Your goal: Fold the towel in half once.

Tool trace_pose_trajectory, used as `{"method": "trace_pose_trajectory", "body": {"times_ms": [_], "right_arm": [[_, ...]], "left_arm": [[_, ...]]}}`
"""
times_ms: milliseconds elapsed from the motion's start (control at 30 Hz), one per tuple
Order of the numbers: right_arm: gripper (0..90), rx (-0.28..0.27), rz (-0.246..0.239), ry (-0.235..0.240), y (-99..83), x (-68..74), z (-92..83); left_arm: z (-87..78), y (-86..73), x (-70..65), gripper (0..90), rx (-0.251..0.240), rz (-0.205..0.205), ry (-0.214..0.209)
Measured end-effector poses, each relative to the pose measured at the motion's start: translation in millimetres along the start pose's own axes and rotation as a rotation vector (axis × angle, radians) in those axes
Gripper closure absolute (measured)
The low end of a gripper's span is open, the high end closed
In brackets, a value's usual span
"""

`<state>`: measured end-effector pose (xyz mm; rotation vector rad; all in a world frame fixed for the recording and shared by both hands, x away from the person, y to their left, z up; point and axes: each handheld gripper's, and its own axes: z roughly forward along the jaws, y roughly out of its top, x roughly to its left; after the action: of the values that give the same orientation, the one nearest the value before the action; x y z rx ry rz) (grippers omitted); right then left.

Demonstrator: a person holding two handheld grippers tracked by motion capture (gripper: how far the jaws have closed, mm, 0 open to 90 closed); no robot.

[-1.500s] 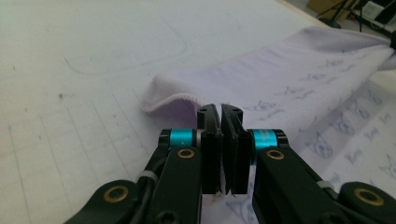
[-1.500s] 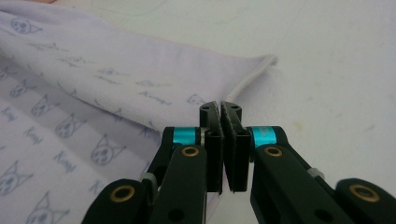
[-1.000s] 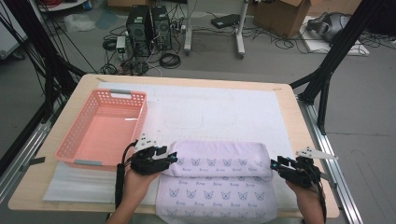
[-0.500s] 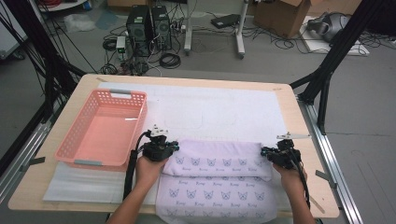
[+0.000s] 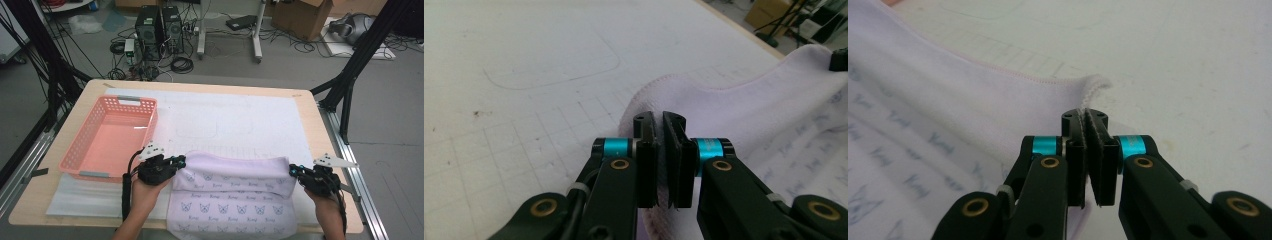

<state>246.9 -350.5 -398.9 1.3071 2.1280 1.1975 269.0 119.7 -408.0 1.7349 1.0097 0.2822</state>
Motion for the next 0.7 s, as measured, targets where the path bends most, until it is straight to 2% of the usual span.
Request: {"method": "trace_pose_trajectory", "body": {"times_ms": [200, 300, 367, 533, 600, 633, 667, 700], "right_arm": [[86.7, -0.015, -0.019, 0.046, -10.3, 13.5, -21.6], [86.7, 0.029, -0.043, 0.065, -18.5, 21.2, -26.9], [86.7, 0.053, -0.050, 0.072, -24.9, 23.9, -29.6], [86.4, 0.143, -0.031, 0.091, -41.2, 23.9, -27.4], [79.5, 0.195, -0.025, 0.104, -45.3, 23.4, -22.5], [74.1, 0.193, -0.021, 0.097, -46.0, 23.0, -21.7], [72.4, 0.176, -0.004, 0.095, -45.5, 21.7, -22.6], [71.2, 0.147, 0.012, 0.096, -43.4, 19.9, -25.1]], "left_arm": [[-19.6, -9.5, -10.6, 84.3, 0.000, 0.036, -0.026], [-25.4, -17.9, -13.4, 84.7, 0.036, 0.041, -0.049], [-27.9, -26.2, -13.9, 84.8, 0.077, 0.050, -0.052], [-27.7, -41.6, -13.1, 83.9, 0.134, 0.036, -0.064], [-26.8, -39.8, -11.8, 76.4, 0.130, 0.015, -0.060], [-27.0, -37.2, -10.1, 66.9, 0.118, 0.003, -0.061], [-27.5, -34.2, -8.6, 59.6, 0.099, -0.010, -0.064], [-28.4, -30.9, -7.0, 56.1, 0.076, -0.012, -0.063]]}}
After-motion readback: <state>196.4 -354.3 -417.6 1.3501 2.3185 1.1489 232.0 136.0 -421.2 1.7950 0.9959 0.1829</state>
